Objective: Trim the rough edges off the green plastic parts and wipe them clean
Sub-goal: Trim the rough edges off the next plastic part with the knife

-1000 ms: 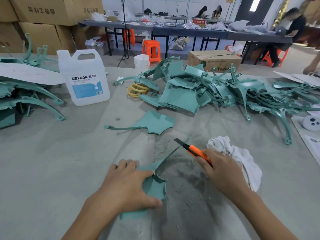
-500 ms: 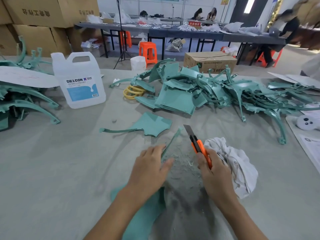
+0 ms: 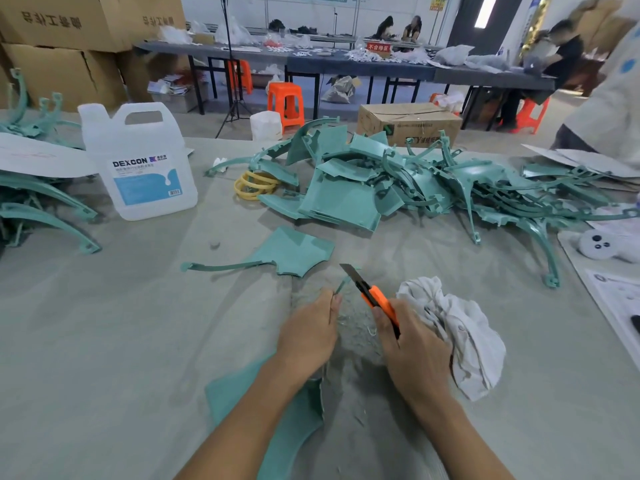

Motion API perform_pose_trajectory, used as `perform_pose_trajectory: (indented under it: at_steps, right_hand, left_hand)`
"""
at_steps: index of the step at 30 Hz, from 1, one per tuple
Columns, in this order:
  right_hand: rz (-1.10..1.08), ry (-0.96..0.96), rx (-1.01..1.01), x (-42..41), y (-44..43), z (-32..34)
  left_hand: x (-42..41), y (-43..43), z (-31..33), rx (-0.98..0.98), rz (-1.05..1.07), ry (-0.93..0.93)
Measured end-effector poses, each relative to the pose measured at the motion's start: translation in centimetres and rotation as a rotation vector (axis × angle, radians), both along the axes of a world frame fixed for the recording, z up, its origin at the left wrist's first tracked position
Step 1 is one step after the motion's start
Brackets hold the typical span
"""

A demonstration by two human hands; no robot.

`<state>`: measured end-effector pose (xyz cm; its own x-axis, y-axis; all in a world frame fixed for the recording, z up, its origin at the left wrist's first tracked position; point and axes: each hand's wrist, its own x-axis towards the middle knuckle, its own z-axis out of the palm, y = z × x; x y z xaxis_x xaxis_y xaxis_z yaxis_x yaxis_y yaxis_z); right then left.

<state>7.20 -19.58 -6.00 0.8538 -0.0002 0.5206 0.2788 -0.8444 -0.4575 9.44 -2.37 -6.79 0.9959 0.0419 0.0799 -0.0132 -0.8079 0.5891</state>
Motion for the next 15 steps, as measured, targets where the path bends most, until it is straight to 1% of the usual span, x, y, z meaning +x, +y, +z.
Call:
perform_pose_trajectory:
  at_steps: [2,6,10,12,15]
  right_hand:
    - [-0.015,-0.030,0.007,0.12,0.08,-0.21]
    - [-0.135,-0.011,0.129,0.62,0.01,-0.24]
    - [-0.038,-0.040,0.036,0.22,0.14,-0.39]
    - [-0.058,-0.047,0.021,0.38,0.11,-0.48]
    - [-0.120,-0.043,0.141,0.78,0.00,-0.63]
  left_hand:
    - [0.04,0.06,0.00,0.000,-0.007,-0.005]
    - [-0.02,-0.01,-0.07,-0.015,0.008,-0.029]
    - [0.02,0.00,0.14,-0.014,0.009,-0.011]
    - [0.00,0.01,0.09,-0.018,-0.001,-0.011]
    - [-0.15,0.01,0.08,-0.015,0.000,-0.021]
